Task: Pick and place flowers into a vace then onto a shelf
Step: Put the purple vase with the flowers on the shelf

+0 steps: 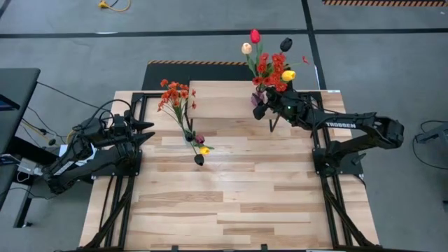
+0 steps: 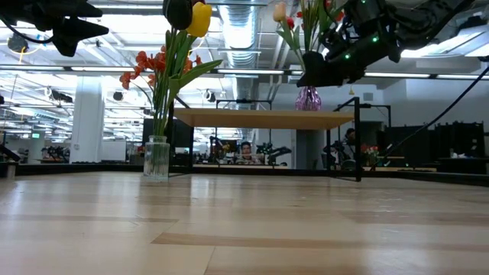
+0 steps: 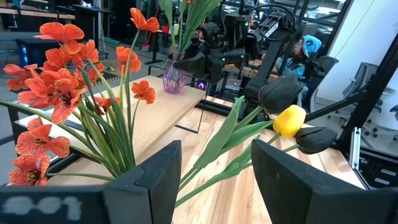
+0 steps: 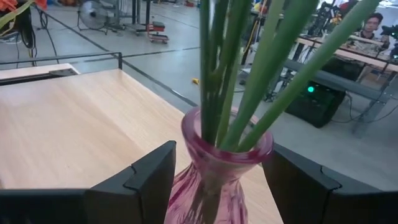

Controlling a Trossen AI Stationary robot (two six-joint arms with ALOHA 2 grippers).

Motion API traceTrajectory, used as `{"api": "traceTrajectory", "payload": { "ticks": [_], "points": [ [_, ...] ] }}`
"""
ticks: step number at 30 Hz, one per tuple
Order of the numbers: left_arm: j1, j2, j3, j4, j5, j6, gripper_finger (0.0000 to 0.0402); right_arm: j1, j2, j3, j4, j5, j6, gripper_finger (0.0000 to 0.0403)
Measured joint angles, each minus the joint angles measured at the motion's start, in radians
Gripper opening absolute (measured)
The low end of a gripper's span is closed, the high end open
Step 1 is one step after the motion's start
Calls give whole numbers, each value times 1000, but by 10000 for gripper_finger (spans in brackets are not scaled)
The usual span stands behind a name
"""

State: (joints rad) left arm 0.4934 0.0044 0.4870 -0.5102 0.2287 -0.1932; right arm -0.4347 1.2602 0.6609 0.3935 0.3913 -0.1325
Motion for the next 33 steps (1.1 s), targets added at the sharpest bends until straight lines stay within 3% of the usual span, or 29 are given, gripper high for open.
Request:
{"api": "traceTrajectory", "payload": {
  "ticks": [33],
  "points": [
    [0, 0, 0, -7, 1, -1, 183, 46, -79, -1, -104, -27, -18, 228]
  ]
}}
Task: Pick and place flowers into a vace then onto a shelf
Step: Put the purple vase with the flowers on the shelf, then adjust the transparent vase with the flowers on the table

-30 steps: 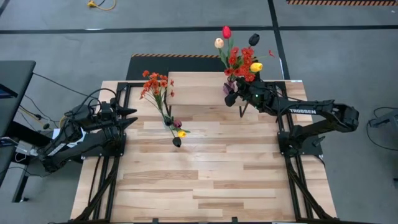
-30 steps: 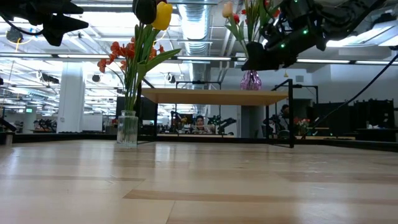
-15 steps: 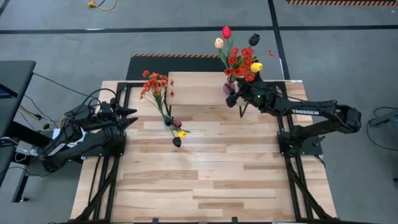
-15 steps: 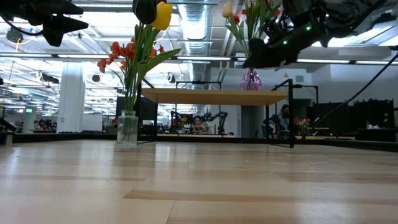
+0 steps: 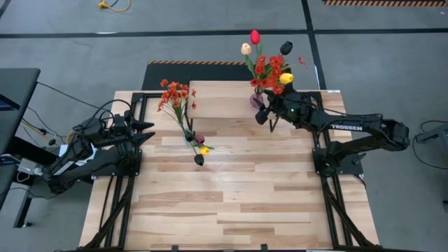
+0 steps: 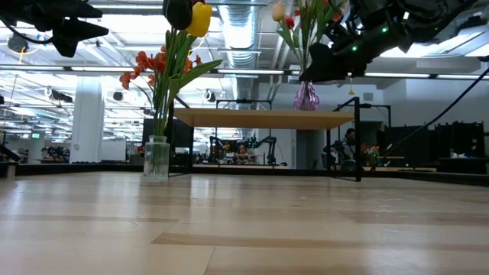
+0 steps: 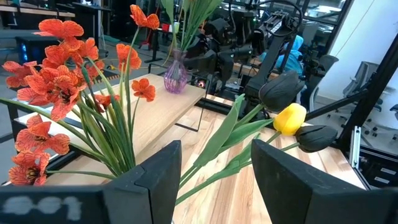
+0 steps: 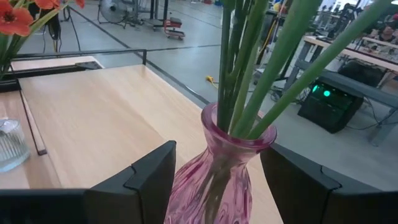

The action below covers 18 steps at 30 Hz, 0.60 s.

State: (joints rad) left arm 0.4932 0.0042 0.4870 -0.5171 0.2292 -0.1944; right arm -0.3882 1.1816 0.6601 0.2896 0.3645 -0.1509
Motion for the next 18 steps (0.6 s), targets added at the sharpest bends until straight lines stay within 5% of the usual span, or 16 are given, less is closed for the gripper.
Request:
{"api": "traceTrajectory", "payload": {
  "ticks": [18],
  "points": [
    [0, 0, 0, 0, 0, 0, 183, 5, -36, 0, -51, 40, -8, 229]
  ]
}}
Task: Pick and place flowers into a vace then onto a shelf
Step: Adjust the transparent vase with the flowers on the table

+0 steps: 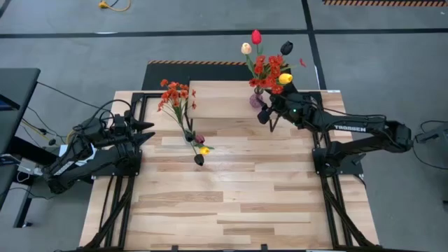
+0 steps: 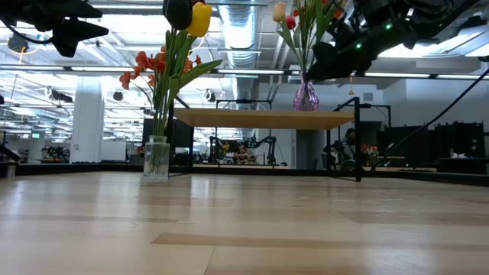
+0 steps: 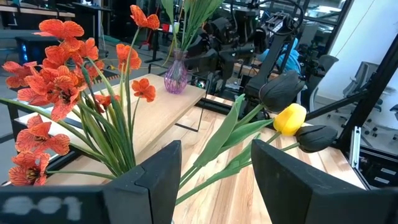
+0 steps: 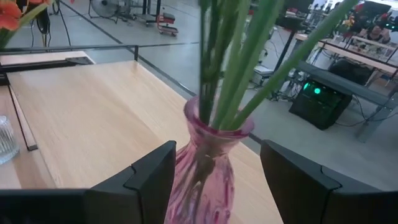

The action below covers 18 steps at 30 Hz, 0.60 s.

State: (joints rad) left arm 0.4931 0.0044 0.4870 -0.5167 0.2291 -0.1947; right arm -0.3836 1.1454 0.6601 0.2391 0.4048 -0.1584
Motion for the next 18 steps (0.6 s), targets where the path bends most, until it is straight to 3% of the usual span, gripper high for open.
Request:
{"api": "traceTrajectory", "payload": {
  "ticks": [18],
  "points": [
    [0, 0, 0, 0, 0, 1, 183, 139, -168, 0, -238, -15, 8, 228]
  ]
}}
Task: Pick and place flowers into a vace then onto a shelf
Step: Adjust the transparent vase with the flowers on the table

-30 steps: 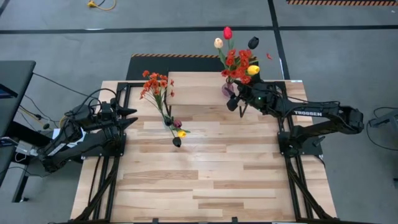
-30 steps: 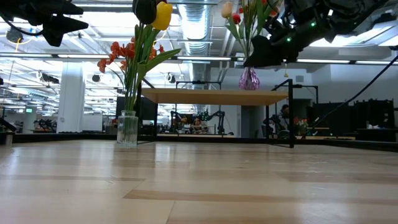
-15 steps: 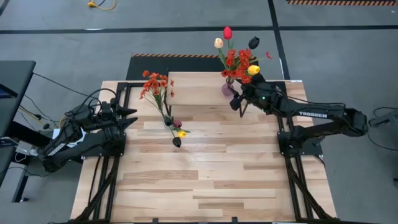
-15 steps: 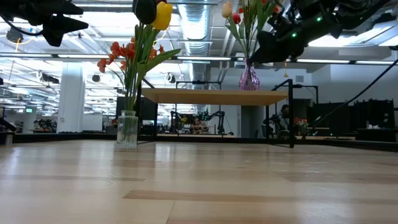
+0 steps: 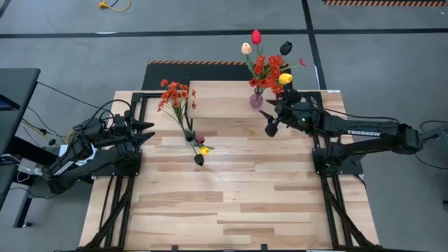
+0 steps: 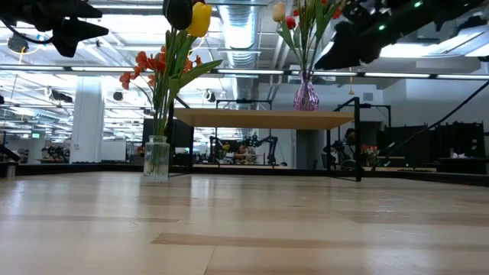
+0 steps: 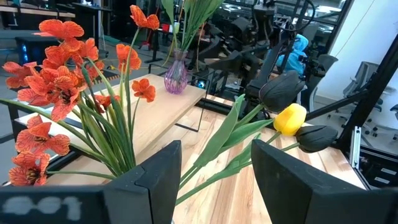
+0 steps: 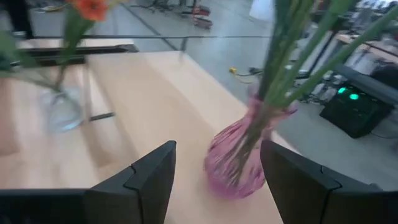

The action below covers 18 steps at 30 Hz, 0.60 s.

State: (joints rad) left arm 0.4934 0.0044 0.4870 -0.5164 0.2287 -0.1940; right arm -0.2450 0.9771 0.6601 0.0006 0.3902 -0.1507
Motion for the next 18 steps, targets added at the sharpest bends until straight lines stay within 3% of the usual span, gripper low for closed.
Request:
{"api": "traceTrajectory", "payload": {
  "ticks": [11, 18],
  "points": [
    [0, 0, 0, 21, 12, -49, 183, 316, -188, 0, -360, 2, 174, 228],
    [0, 0, 0, 93, 223, -71, 183, 504, -261, -99, -346, 23, 323, 228]
  ]
}}
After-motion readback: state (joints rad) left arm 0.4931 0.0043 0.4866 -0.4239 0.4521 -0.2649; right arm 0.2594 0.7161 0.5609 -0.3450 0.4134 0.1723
